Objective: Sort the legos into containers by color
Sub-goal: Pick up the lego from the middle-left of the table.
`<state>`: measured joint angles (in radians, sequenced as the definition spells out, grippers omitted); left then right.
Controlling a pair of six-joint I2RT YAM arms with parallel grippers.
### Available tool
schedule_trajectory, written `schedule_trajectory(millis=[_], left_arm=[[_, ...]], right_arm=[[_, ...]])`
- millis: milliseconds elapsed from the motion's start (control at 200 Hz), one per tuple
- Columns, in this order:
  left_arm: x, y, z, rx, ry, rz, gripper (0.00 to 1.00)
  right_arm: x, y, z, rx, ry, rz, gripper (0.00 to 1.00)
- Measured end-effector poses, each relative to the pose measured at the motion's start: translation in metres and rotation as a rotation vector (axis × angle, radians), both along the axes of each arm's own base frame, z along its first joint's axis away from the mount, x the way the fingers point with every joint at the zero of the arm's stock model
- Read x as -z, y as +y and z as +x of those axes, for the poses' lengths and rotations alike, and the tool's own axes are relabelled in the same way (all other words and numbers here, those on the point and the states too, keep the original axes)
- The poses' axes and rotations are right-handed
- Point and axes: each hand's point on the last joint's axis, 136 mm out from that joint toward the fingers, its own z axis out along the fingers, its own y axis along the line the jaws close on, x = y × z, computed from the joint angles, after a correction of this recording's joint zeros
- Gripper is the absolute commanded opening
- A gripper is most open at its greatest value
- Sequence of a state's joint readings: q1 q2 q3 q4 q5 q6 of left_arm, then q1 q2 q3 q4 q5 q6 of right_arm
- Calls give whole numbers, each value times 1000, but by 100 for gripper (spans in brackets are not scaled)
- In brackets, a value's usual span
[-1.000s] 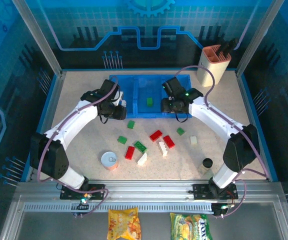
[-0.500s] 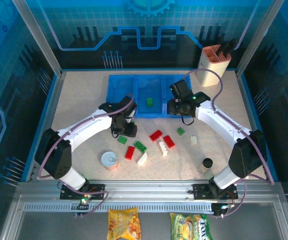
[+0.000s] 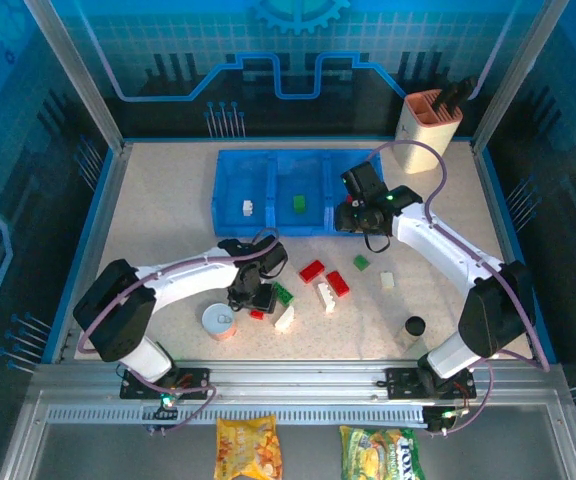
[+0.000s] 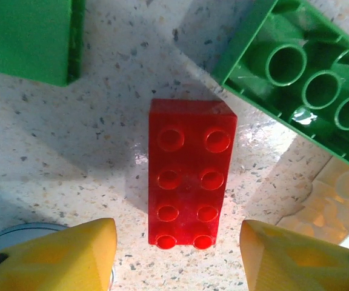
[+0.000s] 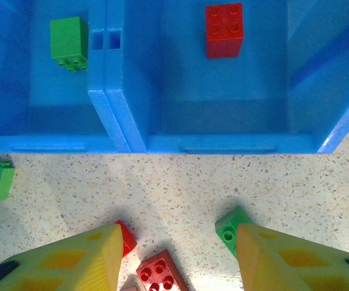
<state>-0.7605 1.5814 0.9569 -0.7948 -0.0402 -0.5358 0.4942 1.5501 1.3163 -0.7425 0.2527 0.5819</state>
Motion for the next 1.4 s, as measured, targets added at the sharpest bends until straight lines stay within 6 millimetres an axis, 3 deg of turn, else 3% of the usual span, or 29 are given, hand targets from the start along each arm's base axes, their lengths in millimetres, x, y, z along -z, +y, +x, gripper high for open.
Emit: schedule_trajectory(millis=[375, 600, 835, 1051, 1231, 1401], left_arm=[[21, -4, -3, -17, 5, -3, 48], [26, -5, -4, -12, 11, 9, 38], [23, -4, -2, 2, -10, 15, 35], [-3, -8, 10, 70, -116, -36, 35], [-36, -25, 27, 188, -265, -141, 37], [-58, -43, 40, 305, -375, -213, 35]], right_arm=[[0, 0, 0, 0, 0, 0, 53], [0, 0, 0, -1, 2, 2, 53], [1, 3, -3, -10, 14, 15, 53], [-6, 10, -11, -40, 37, 85, 52], [-23, 22, -22, -89, 47, 217, 52], [-27, 40, -43, -153, 109, 354, 53]])
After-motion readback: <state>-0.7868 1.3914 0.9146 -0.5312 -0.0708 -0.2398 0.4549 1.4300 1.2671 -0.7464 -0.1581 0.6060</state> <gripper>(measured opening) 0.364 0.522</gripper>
